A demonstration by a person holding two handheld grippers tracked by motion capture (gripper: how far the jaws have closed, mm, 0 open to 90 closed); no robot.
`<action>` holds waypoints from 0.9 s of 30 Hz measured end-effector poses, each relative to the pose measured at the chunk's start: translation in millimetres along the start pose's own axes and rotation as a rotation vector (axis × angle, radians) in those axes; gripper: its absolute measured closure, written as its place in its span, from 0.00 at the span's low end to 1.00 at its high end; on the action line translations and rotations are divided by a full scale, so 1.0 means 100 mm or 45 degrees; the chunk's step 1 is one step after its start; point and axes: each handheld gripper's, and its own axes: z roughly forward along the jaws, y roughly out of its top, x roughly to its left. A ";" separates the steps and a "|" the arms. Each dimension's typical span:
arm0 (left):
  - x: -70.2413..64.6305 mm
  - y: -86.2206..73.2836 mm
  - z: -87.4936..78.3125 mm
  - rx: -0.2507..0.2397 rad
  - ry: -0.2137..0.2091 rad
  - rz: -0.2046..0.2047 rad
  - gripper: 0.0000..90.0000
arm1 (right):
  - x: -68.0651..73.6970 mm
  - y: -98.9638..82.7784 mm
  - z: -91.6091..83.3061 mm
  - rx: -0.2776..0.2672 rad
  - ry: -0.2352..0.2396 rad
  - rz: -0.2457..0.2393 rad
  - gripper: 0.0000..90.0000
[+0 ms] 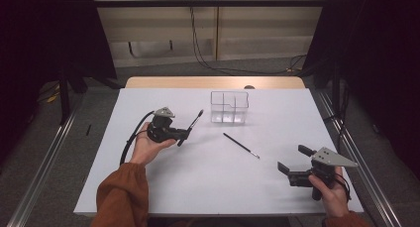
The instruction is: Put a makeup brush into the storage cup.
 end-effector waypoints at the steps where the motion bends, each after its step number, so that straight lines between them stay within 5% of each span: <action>1: -0.01 -0.01 -0.01 -0.025 0.000 0.010 0.89 | 0.00 0.00 0.00 0.001 0.002 -0.003 0.00; 15: -0.09 -0.11 -0.10 -0.261 0.087 0.000 0.89 | 0.00 0.00 0.00 -0.007 -0.002 0.008 0.00; 27: -0.21 -0.19 -0.17 -0.389 0.008 0.017 0.89 | 0.01 0.01 0.01 -0.013 0.013 0.007 0.00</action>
